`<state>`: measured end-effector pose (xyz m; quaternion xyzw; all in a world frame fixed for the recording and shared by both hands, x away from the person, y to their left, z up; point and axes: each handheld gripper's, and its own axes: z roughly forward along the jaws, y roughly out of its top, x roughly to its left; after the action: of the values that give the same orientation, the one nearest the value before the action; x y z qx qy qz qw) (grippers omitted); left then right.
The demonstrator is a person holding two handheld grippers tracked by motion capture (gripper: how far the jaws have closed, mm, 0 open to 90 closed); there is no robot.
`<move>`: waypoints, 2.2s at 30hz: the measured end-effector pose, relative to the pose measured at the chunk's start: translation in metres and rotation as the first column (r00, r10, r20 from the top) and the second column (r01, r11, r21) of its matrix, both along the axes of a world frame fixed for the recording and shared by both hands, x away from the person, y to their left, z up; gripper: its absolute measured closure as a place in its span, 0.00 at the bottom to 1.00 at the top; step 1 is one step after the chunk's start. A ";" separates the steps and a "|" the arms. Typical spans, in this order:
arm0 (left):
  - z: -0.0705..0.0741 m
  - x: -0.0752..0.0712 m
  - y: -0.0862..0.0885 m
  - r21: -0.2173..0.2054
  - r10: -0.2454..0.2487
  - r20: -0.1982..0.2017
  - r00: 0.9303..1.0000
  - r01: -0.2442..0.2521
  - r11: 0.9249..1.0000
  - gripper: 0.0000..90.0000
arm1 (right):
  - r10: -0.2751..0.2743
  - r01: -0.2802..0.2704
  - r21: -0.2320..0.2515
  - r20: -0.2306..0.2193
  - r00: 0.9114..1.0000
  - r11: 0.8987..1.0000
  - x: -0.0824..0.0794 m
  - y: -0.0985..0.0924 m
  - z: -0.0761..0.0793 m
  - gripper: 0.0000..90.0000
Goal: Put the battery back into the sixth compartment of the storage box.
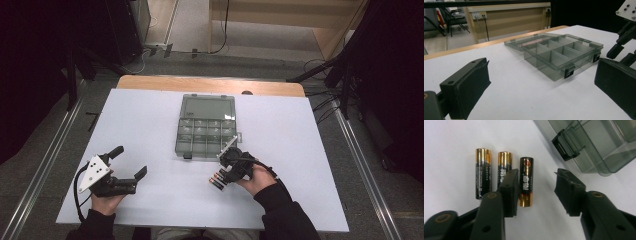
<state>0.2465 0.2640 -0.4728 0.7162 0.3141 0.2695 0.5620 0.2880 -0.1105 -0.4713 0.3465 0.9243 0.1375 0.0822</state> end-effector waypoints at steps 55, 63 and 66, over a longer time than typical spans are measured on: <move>0.000 0.001 0.002 -0.003 0.014 -0.007 1.000 -0.014 1.000 0.00 | -0.104 0.106 0.123 -0.022 0.994 0.987 0.019 0.041 0.027 0.86; 0.000 0.001 0.003 -0.012 0.017 -0.002 1.000 -0.017 1.000 0.00 | -0.141 0.136 0.220 0.009 0.990 0.966 0.027 0.051 0.036 0.86; 0.000 0.001 0.003 -0.015 0.019 -0.002 1.000 -0.019 1.000 0.00 | -0.181 0.178 0.271 -0.014 0.983 0.946 0.032 0.051 0.036 0.86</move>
<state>0.2476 0.2673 -0.4727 0.7094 0.3234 0.2715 0.5643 0.3204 -0.0592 -0.4355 0.4365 0.8608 0.2568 0.0512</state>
